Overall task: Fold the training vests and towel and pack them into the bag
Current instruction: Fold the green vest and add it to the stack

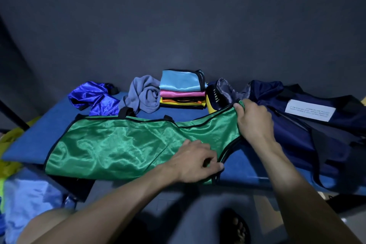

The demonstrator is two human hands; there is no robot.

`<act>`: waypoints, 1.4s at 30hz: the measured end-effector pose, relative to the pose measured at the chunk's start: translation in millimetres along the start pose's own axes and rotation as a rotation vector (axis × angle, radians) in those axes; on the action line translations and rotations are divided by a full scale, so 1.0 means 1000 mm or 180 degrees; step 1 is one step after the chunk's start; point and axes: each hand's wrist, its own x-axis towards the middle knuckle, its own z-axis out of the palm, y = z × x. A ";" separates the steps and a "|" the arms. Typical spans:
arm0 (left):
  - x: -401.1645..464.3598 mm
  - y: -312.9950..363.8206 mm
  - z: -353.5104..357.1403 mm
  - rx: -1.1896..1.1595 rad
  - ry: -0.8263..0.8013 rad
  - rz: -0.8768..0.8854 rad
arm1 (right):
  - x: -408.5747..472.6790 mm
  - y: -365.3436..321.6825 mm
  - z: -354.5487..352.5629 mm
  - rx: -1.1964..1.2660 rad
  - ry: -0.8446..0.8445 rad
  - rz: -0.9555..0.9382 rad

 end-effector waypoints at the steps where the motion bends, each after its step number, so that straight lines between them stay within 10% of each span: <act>1: 0.000 0.000 -0.005 -0.0075 0.0081 0.0016 | 0.001 0.001 -0.001 0.0026 0.0006 0.0009; 18: -0.127 -0.187 -0.108 0.0878 0.1469 -0.2313 | 0.007 0.000 0.002 -0.0018 0.0015 0.0109; 30: -0.121 -0.244 -0.103 0.0416 0.1498 -0.1463 | 0.002 -0.003 0.003 -0.0114 0.0130 0.0165; 42: -0.093 -0.239 -0.090 0.0401 0.1254 -0.2475 | 0.005 -0.002 0.003 0.0041 0.0206 0.0168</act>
